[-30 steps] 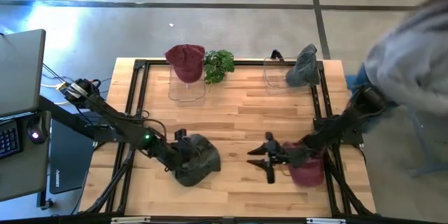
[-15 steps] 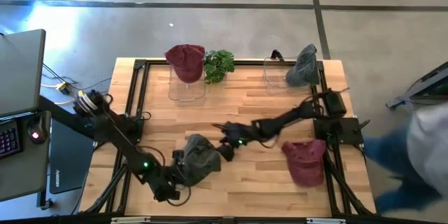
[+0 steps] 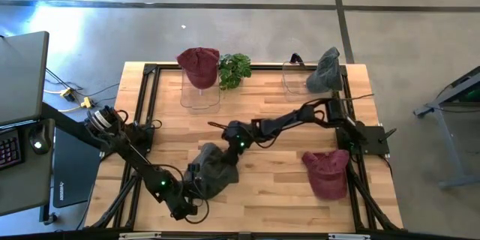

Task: Pick & Place hat
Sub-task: Put the black cap into the right transparent bin

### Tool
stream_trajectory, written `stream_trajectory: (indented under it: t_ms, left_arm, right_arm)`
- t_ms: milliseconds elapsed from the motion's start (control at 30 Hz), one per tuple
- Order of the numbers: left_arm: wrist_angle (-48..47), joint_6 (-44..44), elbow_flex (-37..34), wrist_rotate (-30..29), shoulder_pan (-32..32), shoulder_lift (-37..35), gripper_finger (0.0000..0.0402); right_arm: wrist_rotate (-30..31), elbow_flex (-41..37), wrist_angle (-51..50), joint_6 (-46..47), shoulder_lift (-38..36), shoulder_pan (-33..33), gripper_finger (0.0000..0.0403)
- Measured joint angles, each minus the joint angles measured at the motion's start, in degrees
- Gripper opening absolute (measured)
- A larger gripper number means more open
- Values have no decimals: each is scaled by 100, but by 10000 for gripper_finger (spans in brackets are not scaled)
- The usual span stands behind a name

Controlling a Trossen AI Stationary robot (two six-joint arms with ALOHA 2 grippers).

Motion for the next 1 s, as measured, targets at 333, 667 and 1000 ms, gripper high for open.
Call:
stream_trajectory:
  t_ms: [333, 667, 1000]
  left_arm:
    - [-69, 26, 28, -74, -11, 12, 3]
    - [-460, 481, 430, -531, -401, 22, 3]
    - [-636, 167, 452, -660, -533, 22, 3]
  right_arm:
    - [-1695, -4, 1519, -274, -13, 63, 138]
    - [-2651, -6, 2931, 363, -24, -46, 10]
    - [-2872, -6, 2729, 506, -26, -270, 97]
